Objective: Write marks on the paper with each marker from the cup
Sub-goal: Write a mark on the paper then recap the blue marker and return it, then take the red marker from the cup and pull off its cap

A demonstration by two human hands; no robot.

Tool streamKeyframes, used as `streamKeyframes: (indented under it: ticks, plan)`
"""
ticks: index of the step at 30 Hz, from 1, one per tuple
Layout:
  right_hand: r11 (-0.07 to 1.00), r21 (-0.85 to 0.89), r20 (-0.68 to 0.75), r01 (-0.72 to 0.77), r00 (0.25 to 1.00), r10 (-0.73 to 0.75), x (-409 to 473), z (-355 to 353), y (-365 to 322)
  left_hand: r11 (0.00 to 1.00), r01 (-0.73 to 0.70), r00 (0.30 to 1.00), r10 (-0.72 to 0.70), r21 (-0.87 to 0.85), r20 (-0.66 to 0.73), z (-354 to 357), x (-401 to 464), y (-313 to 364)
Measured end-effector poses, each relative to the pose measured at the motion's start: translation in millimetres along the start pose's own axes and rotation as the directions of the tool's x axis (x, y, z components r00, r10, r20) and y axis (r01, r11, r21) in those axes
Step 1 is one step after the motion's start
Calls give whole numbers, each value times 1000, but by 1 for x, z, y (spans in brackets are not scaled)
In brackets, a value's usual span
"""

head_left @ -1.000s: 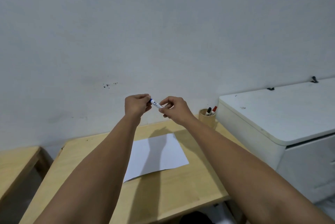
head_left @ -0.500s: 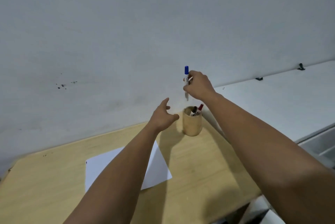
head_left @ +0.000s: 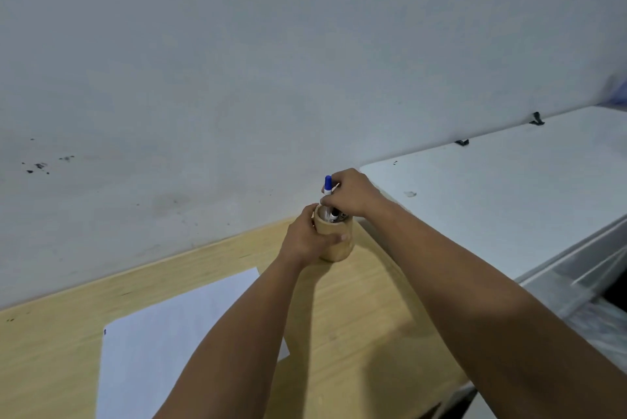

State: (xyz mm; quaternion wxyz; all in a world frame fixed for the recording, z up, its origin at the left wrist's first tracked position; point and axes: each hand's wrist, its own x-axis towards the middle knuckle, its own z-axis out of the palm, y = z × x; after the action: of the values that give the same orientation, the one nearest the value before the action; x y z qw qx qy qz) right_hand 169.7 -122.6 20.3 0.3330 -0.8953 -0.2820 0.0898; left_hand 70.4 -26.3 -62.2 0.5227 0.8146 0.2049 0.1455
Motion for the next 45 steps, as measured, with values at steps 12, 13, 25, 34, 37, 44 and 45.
streamKeyframes:
  ticks: [12,13,25,34,37,44,45]
  plan:
    - [998,19,94,60,994,-61,-10,-27,32,1000,-16,1000,16,14,-8,2,0,-2]
    - [997,10,113,72,991,-72,-10,-27,35,1000,-17,1000,17,12,-10,2,0,-1]
    - [965,259,-48,31,999,-19,-8,-35,29,997,41,999,-41,71,-9,-2,-2,7]
    - [724,625,-262,294,952,-160,-30,-64,-48,986,-11,999,16,168,-31,-61,-29,41]
    - [705,685,-87,182,982,-168,-46,-45,-69,989,-35,990,54,147,-132,-92,-48,49]
    - [847,510,216,148,931,-294,-90,26,-117,999,-6,902,26,49,-431,-174,-109,38]
    - [866,475,255,158,917,-307,-98,35,-125,999,11,889,12,47,-458,-184,-118,34]
